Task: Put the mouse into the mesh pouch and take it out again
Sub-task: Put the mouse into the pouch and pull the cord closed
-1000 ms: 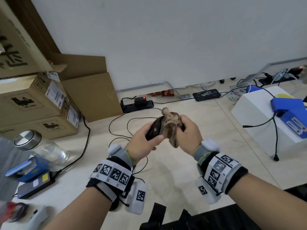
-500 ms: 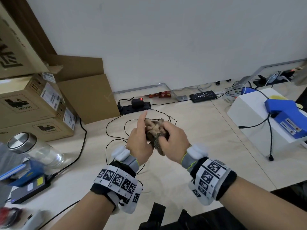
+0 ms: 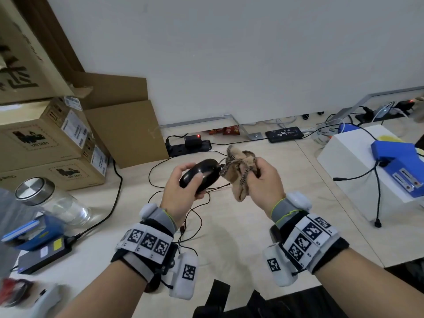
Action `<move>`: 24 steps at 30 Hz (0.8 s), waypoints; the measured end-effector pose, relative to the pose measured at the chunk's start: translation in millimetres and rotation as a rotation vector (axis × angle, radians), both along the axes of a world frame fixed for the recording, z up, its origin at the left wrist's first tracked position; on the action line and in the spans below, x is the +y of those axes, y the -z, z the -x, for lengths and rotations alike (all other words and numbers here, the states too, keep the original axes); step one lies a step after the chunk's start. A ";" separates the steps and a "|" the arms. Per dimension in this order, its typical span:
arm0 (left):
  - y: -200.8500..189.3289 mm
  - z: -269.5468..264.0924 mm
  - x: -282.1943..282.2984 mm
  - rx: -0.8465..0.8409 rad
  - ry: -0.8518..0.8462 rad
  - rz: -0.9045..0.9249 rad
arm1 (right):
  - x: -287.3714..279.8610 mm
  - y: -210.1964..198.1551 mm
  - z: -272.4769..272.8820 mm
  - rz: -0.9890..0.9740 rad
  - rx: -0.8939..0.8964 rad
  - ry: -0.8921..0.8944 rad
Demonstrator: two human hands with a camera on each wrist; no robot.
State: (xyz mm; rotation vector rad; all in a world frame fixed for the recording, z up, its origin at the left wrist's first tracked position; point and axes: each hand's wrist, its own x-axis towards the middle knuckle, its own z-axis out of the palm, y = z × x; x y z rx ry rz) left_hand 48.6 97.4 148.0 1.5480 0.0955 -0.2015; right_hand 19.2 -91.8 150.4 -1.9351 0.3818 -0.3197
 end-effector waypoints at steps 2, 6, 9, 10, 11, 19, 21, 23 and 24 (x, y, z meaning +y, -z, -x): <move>-7.1 -1.0 -1.7 0.160 -0.002 0.267 | -1.6 4.3 -0.4 -0.034 0.018 0.011; -13.5 0.6 -11.0 0.303 0.055 0.383 | 15.2 6.4 4.2 -0.107 -0.043 -0.045; -7.1 6.3 -14.8 0.124 0.205 0.093 | 20.8 -0.6 5.6 -0.155 -0.108 -0.027; -5.3 7.9 -14.8 0.054 0.253 -0.004 | 21.6 -3.6 5.3 -0.164 -0.123 -0.037; -7.0 10.0 -14.9 0.012 0.285 -0.076 | 21.6 -5.8 5.3 -0.167 -0.129 -0.050; -9.4 12.1 -19.6 0.333 0.286 0.143 | 9.3 -25.3 4.9 -0.018 -0.211 -0.036; -12.3 13.5 -22.6 0.358 0.297 0.205 | 11.6 -25.2 4.7 0.083 -0.221 -0.089; -9.9 12.0 -27.0 0.360 0.234 0.264 | 22.0 -21.2 12.5 0.155 -0.225 -0.209; -10.1 9.3 -27.3 0.349 0.182 0.277 | 29.5 -18.6 18.3 0.216 -0.244 -0.285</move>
